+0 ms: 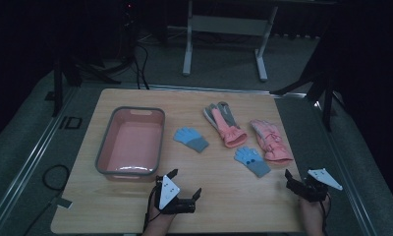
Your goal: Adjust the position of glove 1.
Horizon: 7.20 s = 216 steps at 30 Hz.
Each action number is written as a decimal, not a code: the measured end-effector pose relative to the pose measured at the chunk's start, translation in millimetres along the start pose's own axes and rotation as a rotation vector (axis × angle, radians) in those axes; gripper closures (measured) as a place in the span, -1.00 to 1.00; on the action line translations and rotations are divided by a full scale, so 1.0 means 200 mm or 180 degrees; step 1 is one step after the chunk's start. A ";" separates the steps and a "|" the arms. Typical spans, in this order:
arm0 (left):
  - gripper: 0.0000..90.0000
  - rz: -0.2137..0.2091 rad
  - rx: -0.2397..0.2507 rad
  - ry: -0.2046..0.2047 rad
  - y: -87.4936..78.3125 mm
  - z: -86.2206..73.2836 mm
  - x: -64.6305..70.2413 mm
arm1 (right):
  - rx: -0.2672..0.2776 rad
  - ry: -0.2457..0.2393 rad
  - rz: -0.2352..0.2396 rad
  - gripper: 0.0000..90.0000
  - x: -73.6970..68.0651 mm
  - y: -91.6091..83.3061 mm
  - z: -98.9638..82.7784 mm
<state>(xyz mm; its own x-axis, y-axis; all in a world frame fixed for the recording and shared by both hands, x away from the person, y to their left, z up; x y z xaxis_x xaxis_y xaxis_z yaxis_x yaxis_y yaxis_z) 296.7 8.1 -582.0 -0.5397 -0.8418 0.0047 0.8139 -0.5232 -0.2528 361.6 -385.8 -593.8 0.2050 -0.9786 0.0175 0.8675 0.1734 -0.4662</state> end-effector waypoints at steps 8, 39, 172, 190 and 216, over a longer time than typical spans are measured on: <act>-0.99 -0.0012 -0.0005 -0.0020 0.00 0.00 0.00 | -0.0025 0.0029 0.0048 -0.71 0.00 -0.01 -0.01; -0.99 0.0003 0.0035 -0.0058 0.00 0.00 -0.01 | -0.0139 -0.0148 0.0395 -0.72 -0.08 -0.14 0.48; -0.99 -0.0007 0.0087 0.0034 -0.01 0.01 0.00 | -0.0698 -0.0282 0.1488 0.96 -1.33 0.49 0.61; -0.99 -0.0013 0.0079 0.0037 -0.01 0.01 0.01 | -0.0615 0.0298 0.0932 0.96 -1.19 0.22 0.37; -0.99 -0.0031 0.0068 0.0072 -0.01 0.00 0.01 | -0.0729 0.0261 0.0811 0.49 -1.19 0.27 0.19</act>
<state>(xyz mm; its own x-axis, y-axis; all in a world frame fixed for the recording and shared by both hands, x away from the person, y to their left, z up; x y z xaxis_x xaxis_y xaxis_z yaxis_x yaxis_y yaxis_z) 293.9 6.9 -580.7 -0.5521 -0.8337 -0.0148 0.8129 -0.5342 -0.2321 377.1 -140.2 -589.2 0.3567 -0.9143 -0.1919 0.6671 0.3930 -0.6329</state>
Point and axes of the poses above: each handheld gripper's, and its own axes: y roughly forward along the jaws, z roughly out of its top, x roughly to its right, the point moved 9 cm from there along y, roughly forward along the jaws, and after that the axes turned 5 degrees about z, right-handed, at the moved point
